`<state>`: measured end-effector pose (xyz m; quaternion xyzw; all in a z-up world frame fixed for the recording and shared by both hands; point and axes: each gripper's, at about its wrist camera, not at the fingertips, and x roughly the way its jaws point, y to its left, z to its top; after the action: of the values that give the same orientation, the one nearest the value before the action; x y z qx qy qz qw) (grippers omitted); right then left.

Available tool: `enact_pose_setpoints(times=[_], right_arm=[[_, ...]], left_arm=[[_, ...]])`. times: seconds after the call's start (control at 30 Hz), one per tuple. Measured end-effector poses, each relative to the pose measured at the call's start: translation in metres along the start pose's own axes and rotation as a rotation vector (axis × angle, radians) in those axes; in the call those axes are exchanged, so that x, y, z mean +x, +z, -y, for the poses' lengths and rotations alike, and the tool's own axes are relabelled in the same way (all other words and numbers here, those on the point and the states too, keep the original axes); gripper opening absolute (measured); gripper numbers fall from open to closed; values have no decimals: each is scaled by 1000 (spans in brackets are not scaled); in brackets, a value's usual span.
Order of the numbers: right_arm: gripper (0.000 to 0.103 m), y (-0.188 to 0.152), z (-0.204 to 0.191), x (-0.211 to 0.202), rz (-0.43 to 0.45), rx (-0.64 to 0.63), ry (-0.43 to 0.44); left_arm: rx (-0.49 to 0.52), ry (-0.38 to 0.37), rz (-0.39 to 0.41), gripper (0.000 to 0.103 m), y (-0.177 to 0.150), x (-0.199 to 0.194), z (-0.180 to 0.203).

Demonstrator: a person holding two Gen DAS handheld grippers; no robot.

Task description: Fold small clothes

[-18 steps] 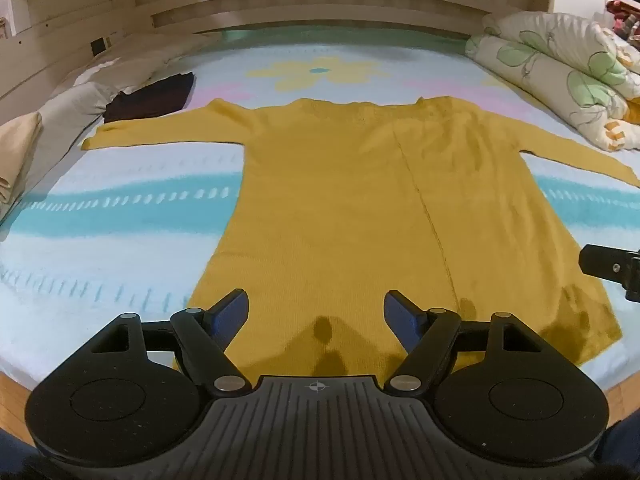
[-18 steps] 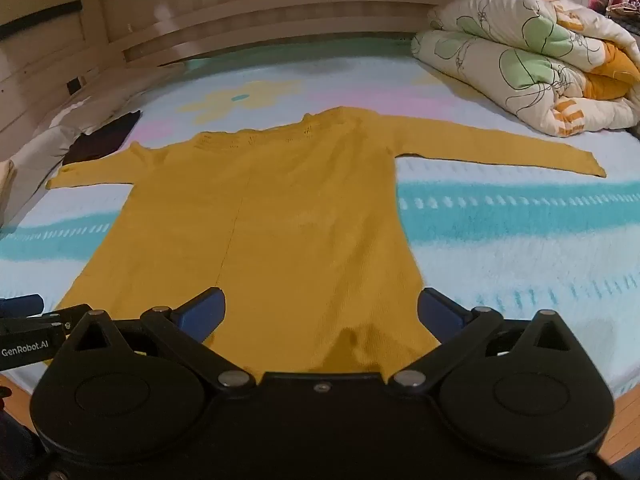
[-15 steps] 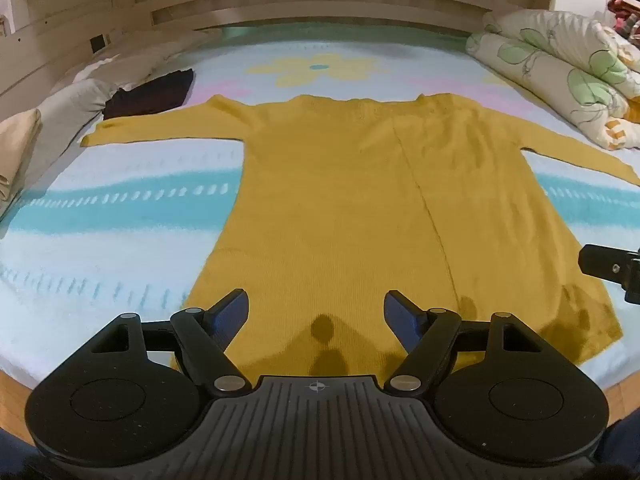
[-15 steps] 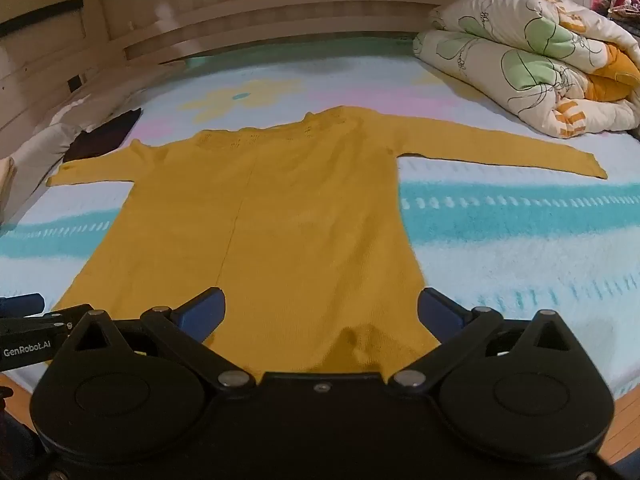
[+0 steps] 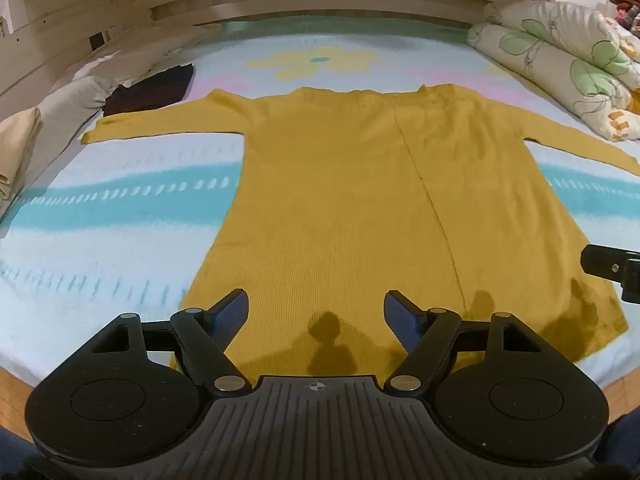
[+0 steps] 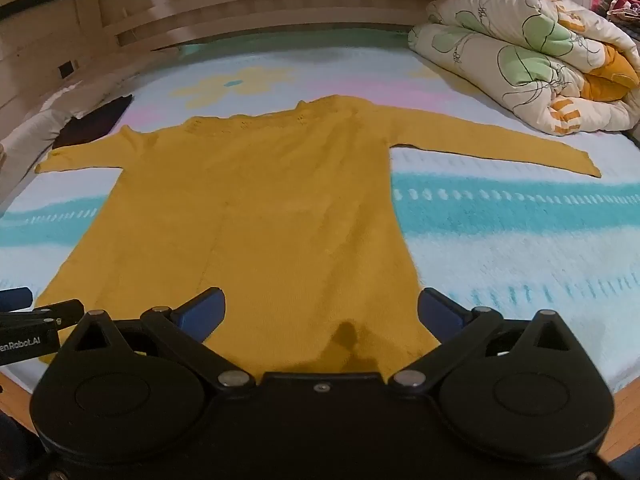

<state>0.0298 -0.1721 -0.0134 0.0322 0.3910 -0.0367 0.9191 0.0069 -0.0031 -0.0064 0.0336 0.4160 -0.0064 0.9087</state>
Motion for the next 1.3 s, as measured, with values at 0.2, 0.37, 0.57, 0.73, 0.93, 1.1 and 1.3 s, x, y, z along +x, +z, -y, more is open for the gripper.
enact_pose_setpoints(times=[0.2,0.37,0.57,0.73,0.93,1.1,1.3], right_arm=[[102,1,0,1,-5,-2,-5],[102,0,0,2,-5,-4,-6],[102,0,-2,3,-8,-10,-3],[102,0,-2,3,-7,-12,-3],[102,0,-2,2,-7,-16,-2],[102,1,-3,2,-7,-18,-4],[102,1,-4,2,-8,-21,-4]], left_arm=[[2,6,-1,74,0,0,2],[3,7,-3,74,0,1,3],[4,7,-5,74,0,1,3],[3,7,-7,74,0,2,2],[4,7,-8,74,0,3,2],[1,9,-7,74,0,3,2],[-1,9,-7,74,0,1,2]])
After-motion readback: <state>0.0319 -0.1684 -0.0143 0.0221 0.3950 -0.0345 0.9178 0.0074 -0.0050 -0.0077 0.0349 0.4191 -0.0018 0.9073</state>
